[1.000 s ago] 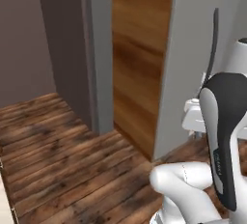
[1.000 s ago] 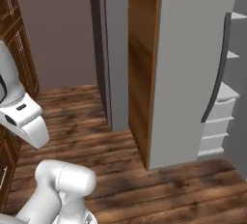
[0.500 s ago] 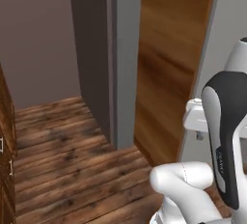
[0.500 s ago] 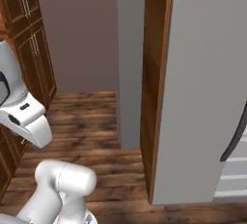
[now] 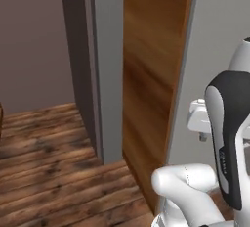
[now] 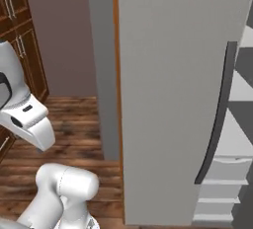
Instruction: Take the sweet potato and cucumber out of the freezer and place them in the tupperware container on the counter. Then put the tupperware containing the vegetables back in the freezer.
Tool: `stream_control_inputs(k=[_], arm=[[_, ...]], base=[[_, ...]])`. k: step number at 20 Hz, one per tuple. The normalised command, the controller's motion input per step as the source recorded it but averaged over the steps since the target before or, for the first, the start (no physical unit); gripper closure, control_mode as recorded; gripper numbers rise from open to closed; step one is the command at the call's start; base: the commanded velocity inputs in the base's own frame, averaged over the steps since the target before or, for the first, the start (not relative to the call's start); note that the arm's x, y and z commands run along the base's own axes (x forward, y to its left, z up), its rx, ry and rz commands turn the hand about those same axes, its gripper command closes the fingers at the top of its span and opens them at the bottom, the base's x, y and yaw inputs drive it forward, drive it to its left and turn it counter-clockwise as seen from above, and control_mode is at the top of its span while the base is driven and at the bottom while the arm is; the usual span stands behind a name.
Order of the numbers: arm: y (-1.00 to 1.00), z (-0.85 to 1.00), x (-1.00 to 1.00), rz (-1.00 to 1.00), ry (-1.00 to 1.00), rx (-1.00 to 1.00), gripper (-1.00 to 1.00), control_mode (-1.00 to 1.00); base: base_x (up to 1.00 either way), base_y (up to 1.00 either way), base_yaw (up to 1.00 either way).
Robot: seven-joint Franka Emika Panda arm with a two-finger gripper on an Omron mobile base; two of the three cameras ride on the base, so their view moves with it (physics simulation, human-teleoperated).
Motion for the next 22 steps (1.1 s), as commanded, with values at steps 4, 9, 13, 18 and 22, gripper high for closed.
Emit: stream_control_inputs(k=[4,9,13,18,22], arm=[[0.00,0.00,0.00,0.00,0.00,0.00,-1.00,1.00],[0.00,0.00,0.00,0.00,0.00,0.00,-1.00,1.00],[0.00,0.00,0.00,0.00,0.00,0.00,-1.00,1.00],[0.00,0.00,0.00,0.00,0.00,0.00,-1.00,1.00],[0.00,0.00,0.00,0.00,0.00,0.00,-1.00,1.00]], base=[[0.32,-0.78,0.37],[0.36,-0.70,0.46],[0.37,-0.64,0.46],[0.11,-0.68,0.38],[0.00,-0.66,0.28]])
